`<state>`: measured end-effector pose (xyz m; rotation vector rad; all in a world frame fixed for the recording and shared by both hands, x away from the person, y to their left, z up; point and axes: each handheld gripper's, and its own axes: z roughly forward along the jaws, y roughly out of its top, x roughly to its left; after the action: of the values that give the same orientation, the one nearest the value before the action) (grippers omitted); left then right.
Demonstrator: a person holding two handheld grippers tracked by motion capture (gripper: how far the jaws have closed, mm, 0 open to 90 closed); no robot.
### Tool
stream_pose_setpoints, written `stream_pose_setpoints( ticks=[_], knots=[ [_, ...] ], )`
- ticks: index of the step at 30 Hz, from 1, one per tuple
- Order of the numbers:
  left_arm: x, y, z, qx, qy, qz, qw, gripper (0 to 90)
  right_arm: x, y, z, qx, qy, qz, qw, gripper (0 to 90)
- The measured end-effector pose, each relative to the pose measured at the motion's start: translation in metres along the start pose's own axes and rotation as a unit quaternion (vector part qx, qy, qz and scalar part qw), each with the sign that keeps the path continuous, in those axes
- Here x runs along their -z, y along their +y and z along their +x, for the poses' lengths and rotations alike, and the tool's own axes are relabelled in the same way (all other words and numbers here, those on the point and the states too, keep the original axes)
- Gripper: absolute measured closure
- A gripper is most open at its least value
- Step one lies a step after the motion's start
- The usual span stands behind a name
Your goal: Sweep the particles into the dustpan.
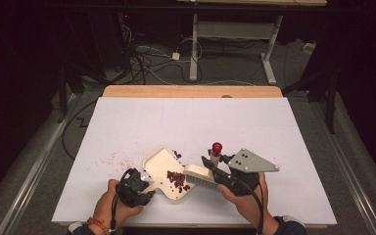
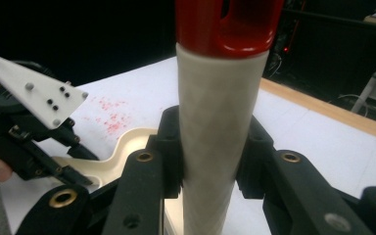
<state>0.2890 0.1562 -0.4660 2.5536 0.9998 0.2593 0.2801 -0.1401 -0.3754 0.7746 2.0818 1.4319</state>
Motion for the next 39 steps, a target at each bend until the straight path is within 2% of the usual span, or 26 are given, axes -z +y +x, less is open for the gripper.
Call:
stream_pose_setpoints(
  ticks=[2, 3, 4, 6, 11, 14, 19, 23, 24, 27, 29, 32, 39],
  knots=[
    [0.0, -0.001, 0.001, 0.001, -0.002, -0.001, 1.0, 63.2, 0.001, 0.002, -0.005, 0.004, -0.01, -0.009, 0.9999, 69.3],
    [0.0, -0.001, 0.002, 0.002, -0.005, -0.001, 1.0, 63.2, 0.0, 0.003, -0.009, 0.002, -0.016, -0.023, 0.9996, 69.3],
    [0.0, -0.002, 0.003, 0.004, -0.009, -0.002, 0.9999, 63.2, 0.0, 0.004, -0.013, -0.002, -0.017, -0.038, 0.9991, 69.3],
    [0.001, -0.002, 0.005, 0.006, -0.012, 0.0, 0.9999, 63.3, -0.006, 0.005, -0.022, -0.016, -0.023, -0.046, 0.9985, 69.3],
    [0.004, -0.004, 0.006, -0.001, -0.013, 0.008, 0.9999, 63.4, -0.034, 0.008, -0.037, -0.017, -0.05, -0.068, 0.9963, 69.3],
    [0.006, -0.005, 0.008, 0.002, -0.018, 0.006, 0.9998, 63.5, -0.054, 0.009, -0.045, -0.029, -0.058, -0.079, 0.9948, 69.3],
    [0.007, -0.007, 0.012, 0.004, -0.019, 0.006, 0.9998, 63.5, -0.084, 0.011, -0.055, -0.013, -0.093, -0.061, 0.9937, 69.3],
    [0.008, -0.007, 0.013, 0.004, -0.02, 0.009, 0.9998, 63.5, -0.102, 0.013, -0.051, 0.002, -0.105, -0.034, 0.9938, 69.3],
    [0.007, -0.007, 0.013, 0.004, -0.02, 0.01, 0.9997, 63.5, -0.106, 0.013, -0.048, 0.006, -0.105, -0.026, 0.9941, 69.3],
    [0.006, -0.008, 0.013, 0.006, -0.018, 0.009, 0.9998, 63.4, -0.11, 0.014, -0.035, 0.005, -0.08, -0.022, 0.9966, 69.1],
    [0.005, -0.008, 0.013, 0.007, -0.017, 0.01, 0.9998, 63.4, -0.111, 0.013, -0.022, 0.01, -0.059, -0.02, 0.998, 69.0],
    [0.005, -0.008, 0.012, 0.008, -0.017, 0.01, 0.9998, 63.4, -0.108, 0.011, -0.007, 0.023, -0.041, -0.018, 0.9987, 68.8],
    [0.004, -0.007, 0.013, 0.015, -0.015, 0.01, 0.9997, 63.1, -0.093, 0.014, 0.013, 0.008, 0.004, -0.028, 0.9996, 69.4]
  ],
)
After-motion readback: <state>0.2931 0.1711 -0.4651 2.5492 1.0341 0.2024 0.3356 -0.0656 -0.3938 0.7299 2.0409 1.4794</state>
